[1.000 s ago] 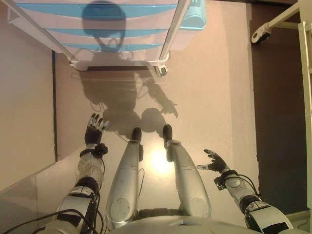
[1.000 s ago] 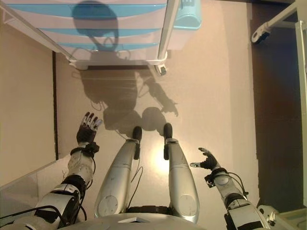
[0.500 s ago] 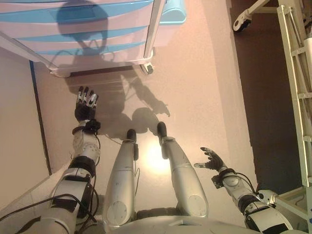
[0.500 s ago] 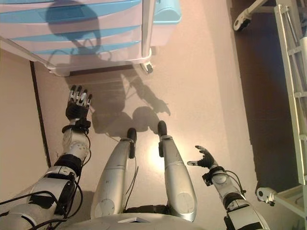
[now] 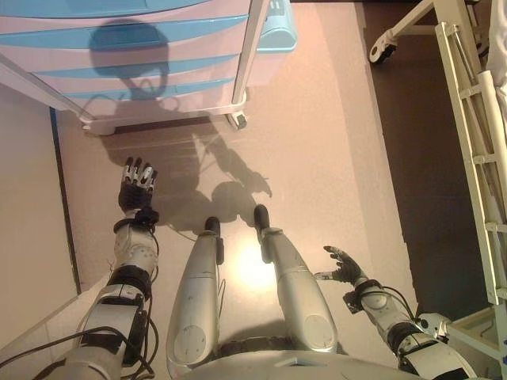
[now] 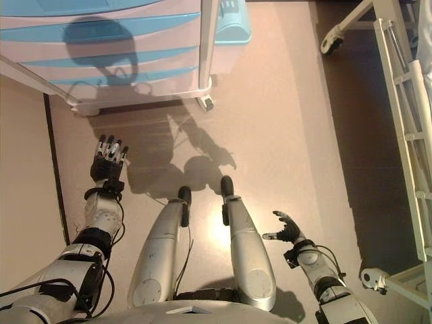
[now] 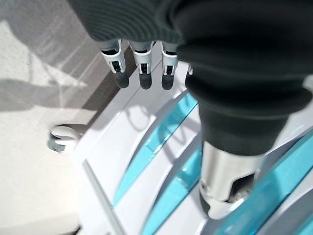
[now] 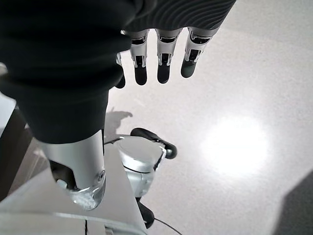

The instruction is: Open the drawer and pick up the medicine

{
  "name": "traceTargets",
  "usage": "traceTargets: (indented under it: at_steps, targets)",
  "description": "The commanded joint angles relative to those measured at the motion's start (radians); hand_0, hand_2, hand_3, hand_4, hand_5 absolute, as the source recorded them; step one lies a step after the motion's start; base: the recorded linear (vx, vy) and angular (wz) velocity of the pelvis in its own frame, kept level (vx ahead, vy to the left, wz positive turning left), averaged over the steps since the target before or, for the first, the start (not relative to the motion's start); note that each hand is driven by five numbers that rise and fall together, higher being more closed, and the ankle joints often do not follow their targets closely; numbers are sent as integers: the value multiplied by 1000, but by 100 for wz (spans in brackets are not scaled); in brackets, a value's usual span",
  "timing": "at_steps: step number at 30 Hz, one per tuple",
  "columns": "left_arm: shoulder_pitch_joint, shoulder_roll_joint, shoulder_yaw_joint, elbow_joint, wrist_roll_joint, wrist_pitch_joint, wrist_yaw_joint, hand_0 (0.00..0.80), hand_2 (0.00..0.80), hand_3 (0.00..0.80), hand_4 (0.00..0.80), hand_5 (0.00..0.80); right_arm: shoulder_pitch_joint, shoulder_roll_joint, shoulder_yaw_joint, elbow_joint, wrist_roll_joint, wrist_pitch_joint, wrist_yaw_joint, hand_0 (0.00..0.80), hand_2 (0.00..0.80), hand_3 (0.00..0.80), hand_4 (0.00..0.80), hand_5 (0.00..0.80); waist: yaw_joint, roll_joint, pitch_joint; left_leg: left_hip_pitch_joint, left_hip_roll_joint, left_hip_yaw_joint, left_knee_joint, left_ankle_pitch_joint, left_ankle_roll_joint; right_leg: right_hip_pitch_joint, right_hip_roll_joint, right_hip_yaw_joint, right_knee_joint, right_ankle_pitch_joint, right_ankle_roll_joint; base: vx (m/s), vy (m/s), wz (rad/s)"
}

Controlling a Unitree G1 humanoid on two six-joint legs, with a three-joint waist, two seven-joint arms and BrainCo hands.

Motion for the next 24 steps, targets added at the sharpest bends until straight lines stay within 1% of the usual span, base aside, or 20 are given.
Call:
traceTargets:
  at_steps: [1,3,7,12,16,21,24]
  targets:
    - [20,45,44,-34,-58,-14,-41,0,0,0,0,0,83,-6,40,-48,26,10,0,0,0,0,0,0,12,-13,-42,-9,-74,15,-58,-28,105,39,49,-53,-43,29,-48,59,-33,-6]
    - [11,57,50,-43,-76,-12,-42,0,0,0,0,0,89,-3,45,-54,36,14,-1,0,0,0,0,0,13,-18,-40,-7,-74,14,-56,-31,105,45,50,-50,-47,31,-45,63,-30,-3]
    - [-39,100,64,-60,-103,7,-7,0,0,0,0,0,93,4,58,-66,52,27,-1,0,0,0,0,0,9,-33,-37,-13,-80,10,-44,-41,111,46,60,-37,-55,40,-40,62,-26,1]
    - [-152,190,74,-65,-187,57,20,0,0,0,0,0,108,4,85,-87,74,33,1,0,0,0,0,0,-5,-50,-37,-22,-88,0,-42,-44,115,42,76,-17,-70,52,-34,51,-29,-3]
    - [-272,268,56,-66,-281,106,20,0,0,0,0,0,109,3,111,-94,98,28,-6,0,0,0,0,0,-17,-60,-38,-35,-84,0,-44,-48,116,35,83,-10,-83,54,-35,9,-39,1]
    - [-415,317,1,-87,-383,123,-17,0,0,0,0,0,107,3,140,-86,114,16,-28,0,0,0,0,0,-31,-65,-35,-50,-77,6,-42,-52,114,26,86,-9,-91,52,-38,2,-13,-3]
    - [-484,330,-30,-135,-448,139,-48,0,0,0,0,0,106,1,149,-75,119,1,-35,0,0,0,0,0,-35,-64,-35,-55,-76,3,-50,-50,110,22,88,-8,-95,48,-41,-8,-21,-2]
